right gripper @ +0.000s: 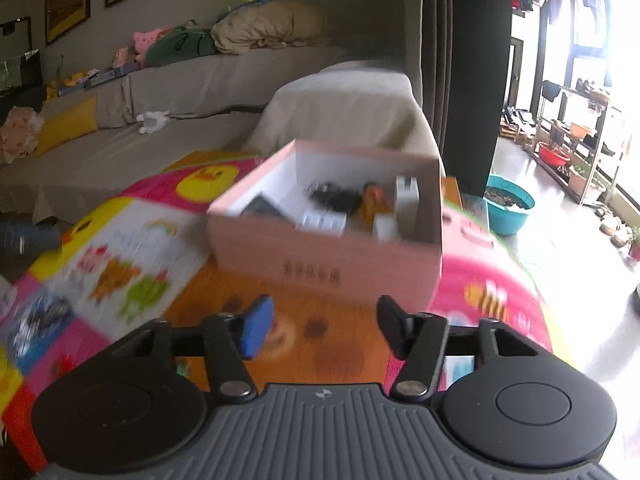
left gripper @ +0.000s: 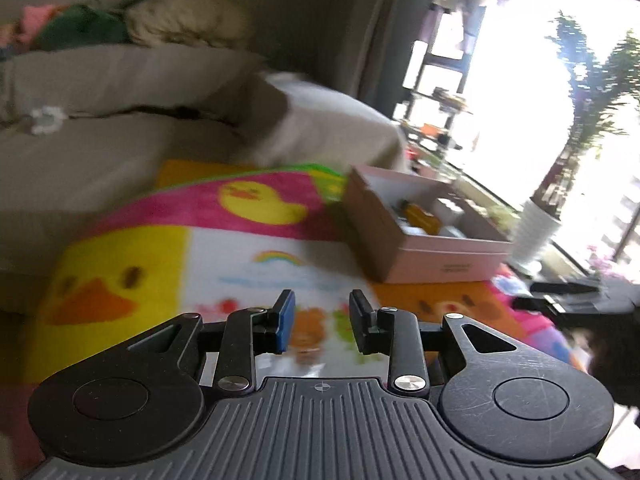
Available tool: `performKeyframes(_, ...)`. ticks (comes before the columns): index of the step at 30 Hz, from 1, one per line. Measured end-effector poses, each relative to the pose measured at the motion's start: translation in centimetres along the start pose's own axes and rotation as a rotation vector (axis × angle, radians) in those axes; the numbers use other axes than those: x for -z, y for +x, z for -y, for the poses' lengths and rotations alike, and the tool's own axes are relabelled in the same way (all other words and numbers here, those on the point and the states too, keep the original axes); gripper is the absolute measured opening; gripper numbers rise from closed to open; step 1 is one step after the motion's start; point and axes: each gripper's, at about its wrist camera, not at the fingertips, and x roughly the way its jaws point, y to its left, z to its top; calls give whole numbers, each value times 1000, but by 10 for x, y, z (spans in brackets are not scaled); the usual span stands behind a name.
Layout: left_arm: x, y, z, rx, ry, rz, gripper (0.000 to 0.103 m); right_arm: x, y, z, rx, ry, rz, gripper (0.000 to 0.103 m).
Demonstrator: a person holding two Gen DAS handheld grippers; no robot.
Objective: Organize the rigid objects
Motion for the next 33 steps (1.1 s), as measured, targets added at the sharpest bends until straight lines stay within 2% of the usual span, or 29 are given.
performKeyframes(3,1,-19,-3,-36,21,3,33,25,-11,2,-10,32,-3,61)
performKeyframes(6,9,-35,9,30,91,-18,33,39,-13,13,-31,113,-34,61)
performKeyframes(11,36,-26,55,196,239,-207,33,58,-10,31,-68,237,-86,62)
performKeyframes(14,52,-12,72,237,232,-316,33,62,-15,29,-73,246,-80,64)
performKeyframes(16,58,-1,77,225,219,-359,33,64,-17,26,-79,230,-80,66)
performKeyframes(19,60,16,77,179,172,-374,33,68,-20,24,-88,207,-67,68)
performKeyframes(22,53,34,74,151,106,-359,34,70,-21,21,-97,195,-55,76)
performKeyframes(25,45,50,69,90,62,-319,37,74,-20,18,-109,196,-32,83)
performKeyframes(28,37,60,63,73,14,-306,36,74,-19,7,-90,134,-42,91)
performKeyframes(33,37,65,73,61,55,-299,36,72,-16,2,-108,70,-66,97)
